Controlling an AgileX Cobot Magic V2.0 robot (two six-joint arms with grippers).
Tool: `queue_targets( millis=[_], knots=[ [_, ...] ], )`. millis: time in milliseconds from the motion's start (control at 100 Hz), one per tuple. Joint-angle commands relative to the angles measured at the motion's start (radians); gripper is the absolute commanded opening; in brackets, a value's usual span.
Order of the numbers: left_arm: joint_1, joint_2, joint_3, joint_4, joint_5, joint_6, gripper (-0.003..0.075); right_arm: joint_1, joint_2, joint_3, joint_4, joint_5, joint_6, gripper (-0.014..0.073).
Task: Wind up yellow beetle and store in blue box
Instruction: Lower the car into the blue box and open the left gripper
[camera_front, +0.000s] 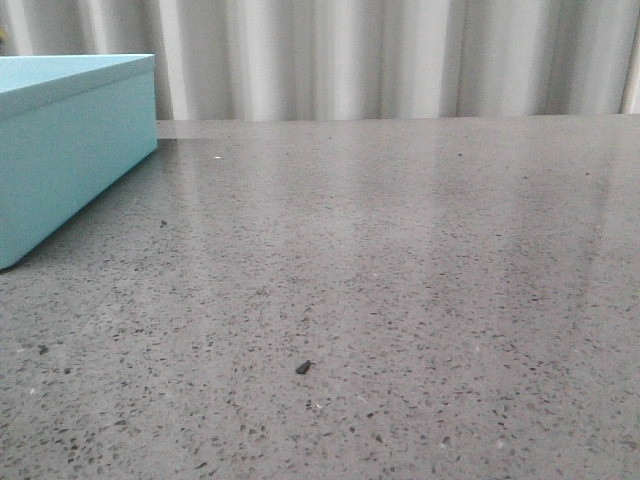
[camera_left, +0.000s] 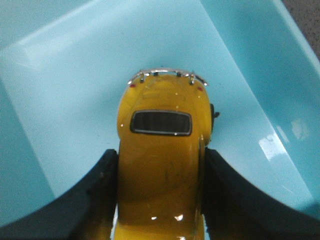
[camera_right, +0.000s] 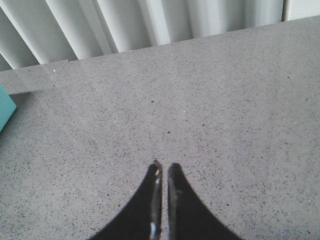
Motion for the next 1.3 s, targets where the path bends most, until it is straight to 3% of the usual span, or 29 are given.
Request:
queue_targets(
  millis=[0,170,480,760,890,960,1050,1120,1240,1290],
  knots=[
    [0.001,-0.016,-0.005,-0.054,-0.030,-0.013,-0.0003,0.003,0.002,-0.024,0.017,-0.077,-0.007,-0.0061],
    [0.001,0.038,-0.003,-0.056,-0.033,-0.013,0.0065,0.003,0.002,-0.024,0.022,-0.072,-0.007,-0.0061],
    [0.001,0.058,-0.003,-0.056,-0.054,-0.013,0.0355,0.003,0.002,-0.024,0.022,-0.075,-0.007,-0.0061],
    [0.001,0.058,-0.003,-0.079,-0.054,-0.013,0.0447,0.003,0.002,-0.024,0.022,-0.084,-0.007,-0.0061],
    [0.001,0.058,-0.003,-0.081,-0.054,-0.013,0.0450,0.003,0.002,-0.024,0.022,-0.091,-0.007,-0.0061],
    [0.001,0.056,-0.003,-0.082,-0.045,-0.013,0.0439,0.003,0.002,-0.024,0.022,-0.091,-0.007,-0.0061],
    [0.001,0.055,-0.015,-0.088,-0.007,-0.013,0.0370,0.003,0.002,-0.024,0.022,-0.091,-0.007,-0.0061],
    [0.001,0.048,-0.031,-0.110,0.010,-0.013,0.0266,0.003,0.002,-0.024,0.022,-0.091,-0.007,-0.0061],
    [0.003,-0.002,-0.032,-0.203,-0.010,-0.009,0.0002,0.003,0.002,-0.024,0.016,-0.091,-0.007,-0.0061],
    [0.003,-0.027,-0.032,-0.242,-0.024,-0.001,-0.0021,0.003,0.002,-0.024,0.005,-0.091,-0.007,-0.0061]
  ],
)
